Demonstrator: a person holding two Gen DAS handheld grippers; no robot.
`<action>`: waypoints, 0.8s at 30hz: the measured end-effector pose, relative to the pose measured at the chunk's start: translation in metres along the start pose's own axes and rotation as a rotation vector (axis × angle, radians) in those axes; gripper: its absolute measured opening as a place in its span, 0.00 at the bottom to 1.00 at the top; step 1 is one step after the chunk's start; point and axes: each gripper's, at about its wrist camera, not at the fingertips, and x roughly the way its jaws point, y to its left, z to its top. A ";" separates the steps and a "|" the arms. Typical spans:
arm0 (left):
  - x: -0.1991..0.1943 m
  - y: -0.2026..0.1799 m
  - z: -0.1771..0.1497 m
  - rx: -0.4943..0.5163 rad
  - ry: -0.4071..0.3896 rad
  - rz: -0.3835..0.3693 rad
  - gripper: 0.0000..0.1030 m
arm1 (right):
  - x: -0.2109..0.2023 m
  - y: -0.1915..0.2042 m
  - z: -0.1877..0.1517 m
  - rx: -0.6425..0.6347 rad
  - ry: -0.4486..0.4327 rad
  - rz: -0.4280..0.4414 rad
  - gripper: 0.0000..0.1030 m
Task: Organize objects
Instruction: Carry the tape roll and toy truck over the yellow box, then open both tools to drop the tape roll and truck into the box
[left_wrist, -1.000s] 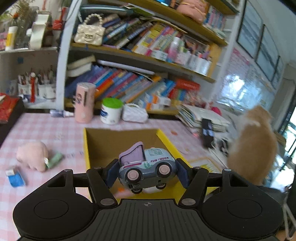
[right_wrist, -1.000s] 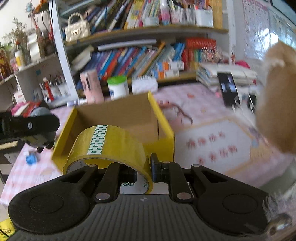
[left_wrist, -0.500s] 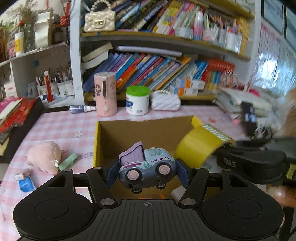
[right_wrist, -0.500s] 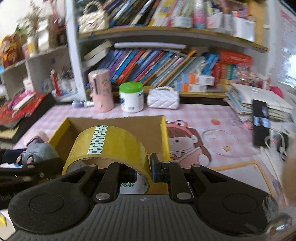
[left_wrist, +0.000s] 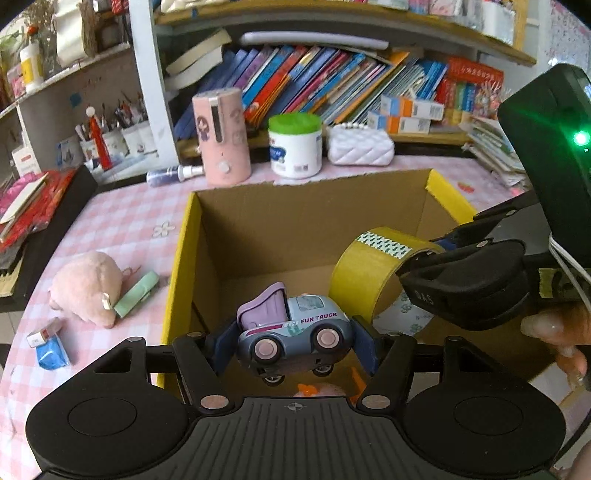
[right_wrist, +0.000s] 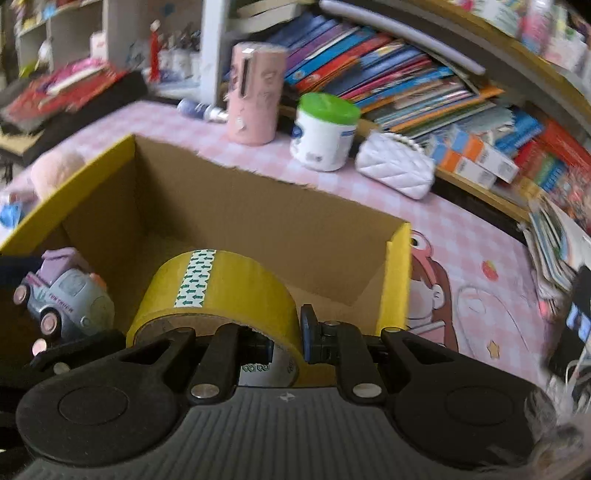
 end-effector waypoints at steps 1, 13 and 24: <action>0.002 0.001 0.000 -0.002 0.007 0.001 0.63 | 0.003 0.001 0.001 -0.011 0.011 0.008 0.13; 0.004 -0.003 0.001 0.031 -0.019 0.005 0.61 | 0.017 0.001 0.004 -0.024 0.101 0.045 0.14; -0.023 -0.005 0.000 0.054 -0.082 -0.019 0.65 | 0.008 0.005 0.004 -0.019 0.067 0.034 0.29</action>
